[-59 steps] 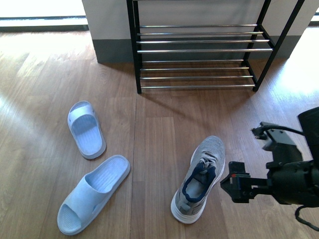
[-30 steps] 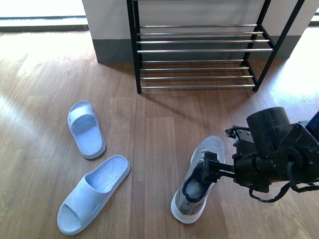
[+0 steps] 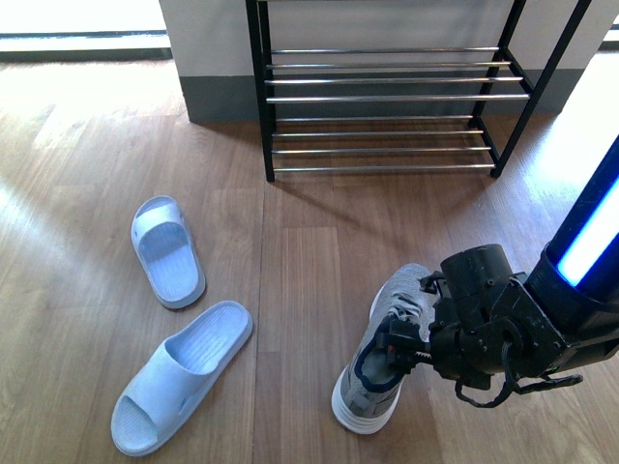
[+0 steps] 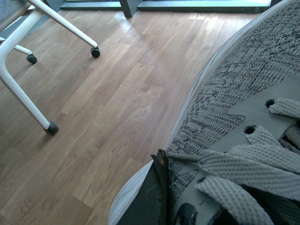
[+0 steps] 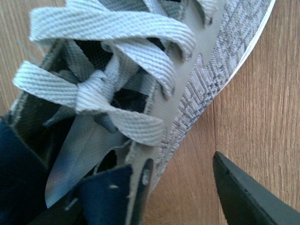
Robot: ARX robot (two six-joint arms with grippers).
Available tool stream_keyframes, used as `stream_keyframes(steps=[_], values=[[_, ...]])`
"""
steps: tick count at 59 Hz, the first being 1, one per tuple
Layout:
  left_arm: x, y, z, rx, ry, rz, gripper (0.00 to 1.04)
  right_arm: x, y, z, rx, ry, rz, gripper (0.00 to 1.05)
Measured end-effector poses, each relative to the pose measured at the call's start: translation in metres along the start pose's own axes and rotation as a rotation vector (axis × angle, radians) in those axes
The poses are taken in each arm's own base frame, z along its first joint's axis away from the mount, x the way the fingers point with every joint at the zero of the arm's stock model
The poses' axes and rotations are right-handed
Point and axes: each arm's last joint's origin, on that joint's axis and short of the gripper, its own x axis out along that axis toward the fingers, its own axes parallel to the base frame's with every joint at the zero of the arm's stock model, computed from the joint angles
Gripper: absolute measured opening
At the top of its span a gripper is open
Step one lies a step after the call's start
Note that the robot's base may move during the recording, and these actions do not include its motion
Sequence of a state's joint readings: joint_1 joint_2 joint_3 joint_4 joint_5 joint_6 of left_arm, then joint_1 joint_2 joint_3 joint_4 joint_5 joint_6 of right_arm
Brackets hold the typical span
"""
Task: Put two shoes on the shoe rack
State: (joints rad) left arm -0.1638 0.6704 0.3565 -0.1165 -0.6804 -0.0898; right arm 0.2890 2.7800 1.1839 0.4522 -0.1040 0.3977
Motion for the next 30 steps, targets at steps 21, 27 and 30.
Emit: stream_keyframes(steps=[21, 27, 30], values=[[0.0, 0.0, 0.0, 0.0, 0.0, 0.0, 0.02, -0.007, -0.009, 0.005, 0.011, -0.019, -0.022, 0.01], [0.0, 0.0, 0.0, 0.0, 0.0, 0.0, 0.02, -0.029, -0.026, 0.014, 0.026, -0.054, -0.03, 0.01], [0.0, 0.0, 0.0, 0.0, 0.0, 0.0, 0.02, -0.048, -0.033, 0.021, 0.02, -0.097, -0.035, 0.01]])
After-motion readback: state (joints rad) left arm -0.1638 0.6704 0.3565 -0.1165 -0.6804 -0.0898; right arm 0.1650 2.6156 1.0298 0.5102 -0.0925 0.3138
